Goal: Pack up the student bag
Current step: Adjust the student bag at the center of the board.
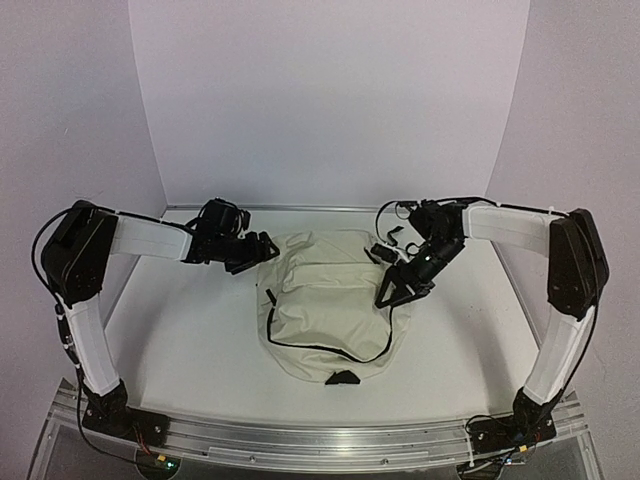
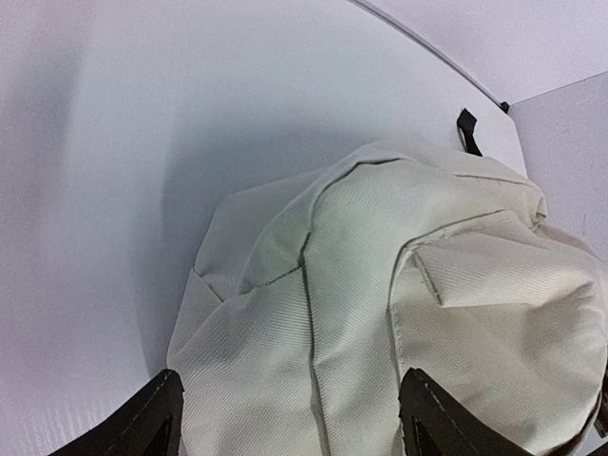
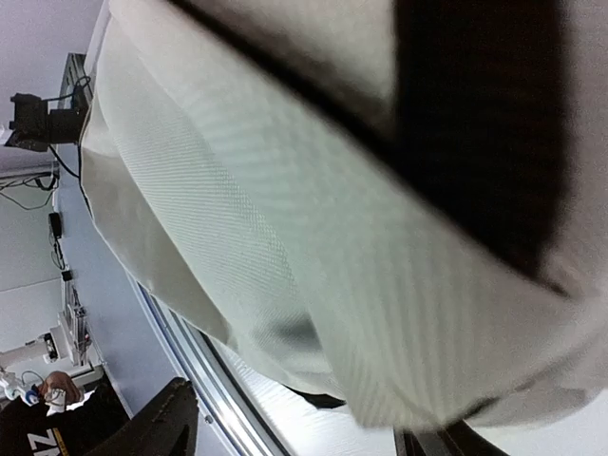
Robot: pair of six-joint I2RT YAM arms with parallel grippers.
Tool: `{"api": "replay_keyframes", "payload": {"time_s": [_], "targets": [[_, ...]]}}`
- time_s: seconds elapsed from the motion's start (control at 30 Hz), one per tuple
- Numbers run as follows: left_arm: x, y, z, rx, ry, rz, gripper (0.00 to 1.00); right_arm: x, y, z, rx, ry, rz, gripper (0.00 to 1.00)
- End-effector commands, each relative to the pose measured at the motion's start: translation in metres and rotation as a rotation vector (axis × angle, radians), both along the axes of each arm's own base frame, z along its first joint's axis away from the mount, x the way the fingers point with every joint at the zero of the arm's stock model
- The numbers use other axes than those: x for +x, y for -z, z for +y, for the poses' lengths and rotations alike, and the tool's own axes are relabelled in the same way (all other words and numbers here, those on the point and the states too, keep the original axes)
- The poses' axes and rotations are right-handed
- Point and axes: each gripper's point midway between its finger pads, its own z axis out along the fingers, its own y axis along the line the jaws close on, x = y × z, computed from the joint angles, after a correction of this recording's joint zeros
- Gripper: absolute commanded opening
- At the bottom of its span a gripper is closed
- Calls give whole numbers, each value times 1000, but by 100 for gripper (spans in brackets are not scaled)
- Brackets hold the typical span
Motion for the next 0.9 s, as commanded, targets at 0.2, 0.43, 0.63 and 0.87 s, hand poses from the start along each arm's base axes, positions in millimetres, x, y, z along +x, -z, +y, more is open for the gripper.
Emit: {"api": "replay_keyframes", "payload": {"time_s": [0.2,0.43,0.63,0.87], "targets": [[-121,-48,-19,38,169,-68,85,-27,-9,-34,1,126,-44,83],[-190,-21,-44,76,274,41,83,-31,18,-27,-11,107,38,83],[-211,7,-39,122,237,131,79,-35,29,-8,-9,45,58,77],[-226,36,-12,176,174,202,60,-22,37,-8,-44,72,56,54]]}}
